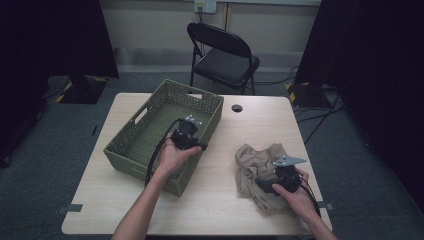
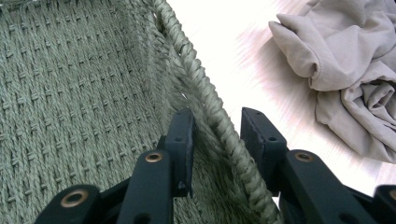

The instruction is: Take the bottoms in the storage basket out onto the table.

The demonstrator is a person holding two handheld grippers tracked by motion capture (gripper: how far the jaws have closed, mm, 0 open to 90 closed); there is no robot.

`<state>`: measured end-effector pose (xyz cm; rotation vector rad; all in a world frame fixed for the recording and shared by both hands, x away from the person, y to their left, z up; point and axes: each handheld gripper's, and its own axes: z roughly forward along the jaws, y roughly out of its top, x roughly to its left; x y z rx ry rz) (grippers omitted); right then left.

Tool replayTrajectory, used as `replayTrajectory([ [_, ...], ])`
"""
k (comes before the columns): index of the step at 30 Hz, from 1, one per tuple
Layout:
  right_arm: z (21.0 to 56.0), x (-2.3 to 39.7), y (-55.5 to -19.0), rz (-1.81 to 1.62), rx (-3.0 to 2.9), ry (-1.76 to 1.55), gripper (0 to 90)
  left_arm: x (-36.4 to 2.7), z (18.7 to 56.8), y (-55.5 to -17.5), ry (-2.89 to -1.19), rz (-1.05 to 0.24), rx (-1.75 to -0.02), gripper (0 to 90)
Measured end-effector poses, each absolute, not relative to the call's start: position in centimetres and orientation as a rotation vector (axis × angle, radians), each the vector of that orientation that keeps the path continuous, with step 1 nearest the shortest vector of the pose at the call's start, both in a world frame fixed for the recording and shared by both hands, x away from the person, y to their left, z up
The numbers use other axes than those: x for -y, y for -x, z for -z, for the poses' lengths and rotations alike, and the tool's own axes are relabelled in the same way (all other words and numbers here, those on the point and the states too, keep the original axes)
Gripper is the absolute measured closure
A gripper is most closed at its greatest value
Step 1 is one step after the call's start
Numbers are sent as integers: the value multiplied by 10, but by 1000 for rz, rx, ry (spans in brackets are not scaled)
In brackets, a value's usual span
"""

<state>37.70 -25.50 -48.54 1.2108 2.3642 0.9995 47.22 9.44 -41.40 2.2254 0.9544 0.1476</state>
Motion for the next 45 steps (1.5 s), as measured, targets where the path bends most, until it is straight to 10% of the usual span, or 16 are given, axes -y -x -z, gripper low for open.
replayTrajectory([
  [45,486,255,-377,-1002,-2366,-1211,130,-130,411,-476,-2005,-298,-1357,740],
])
